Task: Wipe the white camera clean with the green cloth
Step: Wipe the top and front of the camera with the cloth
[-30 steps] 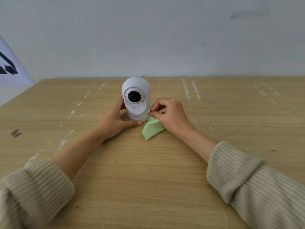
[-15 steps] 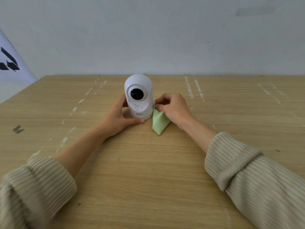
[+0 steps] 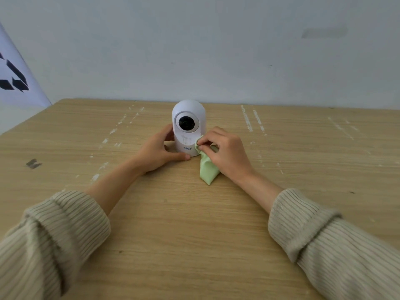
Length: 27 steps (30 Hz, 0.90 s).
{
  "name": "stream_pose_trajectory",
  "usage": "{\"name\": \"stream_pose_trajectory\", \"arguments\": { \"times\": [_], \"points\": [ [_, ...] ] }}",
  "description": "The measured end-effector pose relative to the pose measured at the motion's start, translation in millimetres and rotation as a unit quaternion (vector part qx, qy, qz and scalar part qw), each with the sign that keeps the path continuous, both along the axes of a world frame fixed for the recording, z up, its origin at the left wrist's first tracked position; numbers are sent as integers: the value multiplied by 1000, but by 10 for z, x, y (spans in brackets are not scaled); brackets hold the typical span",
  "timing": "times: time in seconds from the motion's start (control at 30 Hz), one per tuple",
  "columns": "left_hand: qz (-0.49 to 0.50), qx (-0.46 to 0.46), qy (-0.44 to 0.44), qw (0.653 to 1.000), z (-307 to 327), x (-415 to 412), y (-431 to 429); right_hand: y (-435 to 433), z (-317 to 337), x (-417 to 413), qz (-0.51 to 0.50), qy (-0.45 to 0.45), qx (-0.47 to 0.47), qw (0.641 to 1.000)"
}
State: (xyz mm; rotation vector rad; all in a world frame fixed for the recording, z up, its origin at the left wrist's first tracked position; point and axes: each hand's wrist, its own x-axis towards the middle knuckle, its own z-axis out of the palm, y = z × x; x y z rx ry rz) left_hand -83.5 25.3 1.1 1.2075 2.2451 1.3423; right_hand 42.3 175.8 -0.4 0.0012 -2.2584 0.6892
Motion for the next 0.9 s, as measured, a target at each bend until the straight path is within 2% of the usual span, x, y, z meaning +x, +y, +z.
{"name": "stream_pose_trajectory", "arguments": {
  "times": [0.2,0.3,0.5,0.9],
  "points": [
    [10,12,-7,1000,-40,-37,5,-13,12,13,-9,-18,-77,997],
    [17,23,-4,1000,-56,-34,6,-38,3,17,-4,-14,-33,999],
    [14,37,-1,999,-58,-17,8,-43,14,-5,-23,54,9,998],
    [-34,17,-34,999,-75,-166,-49,-82,-24,-7,-21,57,169,984]
  ]
}}
